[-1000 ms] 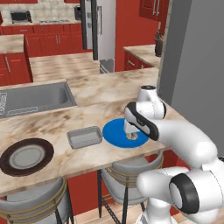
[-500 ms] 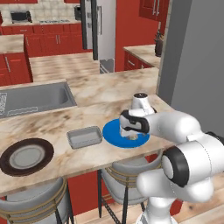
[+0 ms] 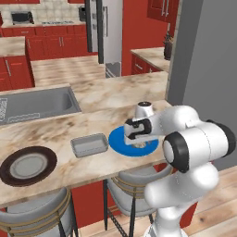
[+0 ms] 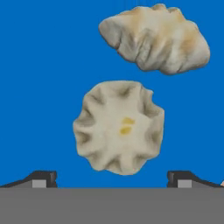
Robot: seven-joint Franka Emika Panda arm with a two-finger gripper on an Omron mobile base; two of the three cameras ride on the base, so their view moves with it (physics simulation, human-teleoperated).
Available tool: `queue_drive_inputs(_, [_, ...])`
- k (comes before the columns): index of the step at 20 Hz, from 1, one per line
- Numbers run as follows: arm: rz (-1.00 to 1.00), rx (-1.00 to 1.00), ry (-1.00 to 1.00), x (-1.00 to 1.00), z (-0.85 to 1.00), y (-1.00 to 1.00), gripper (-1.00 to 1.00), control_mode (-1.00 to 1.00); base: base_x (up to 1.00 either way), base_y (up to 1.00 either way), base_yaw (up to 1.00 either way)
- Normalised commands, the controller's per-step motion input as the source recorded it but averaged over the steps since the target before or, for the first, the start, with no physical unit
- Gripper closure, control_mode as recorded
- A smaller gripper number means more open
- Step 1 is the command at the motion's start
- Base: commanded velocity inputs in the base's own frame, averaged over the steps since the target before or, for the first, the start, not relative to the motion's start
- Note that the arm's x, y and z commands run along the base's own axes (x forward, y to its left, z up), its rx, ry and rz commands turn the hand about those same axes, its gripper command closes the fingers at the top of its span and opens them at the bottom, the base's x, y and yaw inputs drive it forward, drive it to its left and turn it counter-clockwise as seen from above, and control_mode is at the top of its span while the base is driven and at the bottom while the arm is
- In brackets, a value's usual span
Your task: Place two dumplings into each of the tupperware containers and then place the containers in the fridge.
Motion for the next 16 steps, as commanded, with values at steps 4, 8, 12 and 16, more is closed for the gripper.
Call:
queue_drive_inputs(4, [0.00, 0.00, 0.00, 0.29, -0.18, 0.00, -1.00, -1.00, 0.00, 0.00, 0.00])
queue_drive_inputs(8, [0.00, 0.00, 0.00, 0.24, -0.24, 0.00, -1.00, -1.00, 0.00, 0.00, 0.00])
queue_drive_inputs(12, [0.00, 0.00, 0.00, 0.08, -0.15, 0.00, -1.00, -1.00, 0.00, 0.00, 0.00])
queue_drive_inputs(16, [0.00, 0.00, 0.00, 0.00, -0.11, 0.00, 1.00, -1.00, 0.00, 0.00, 0.00])
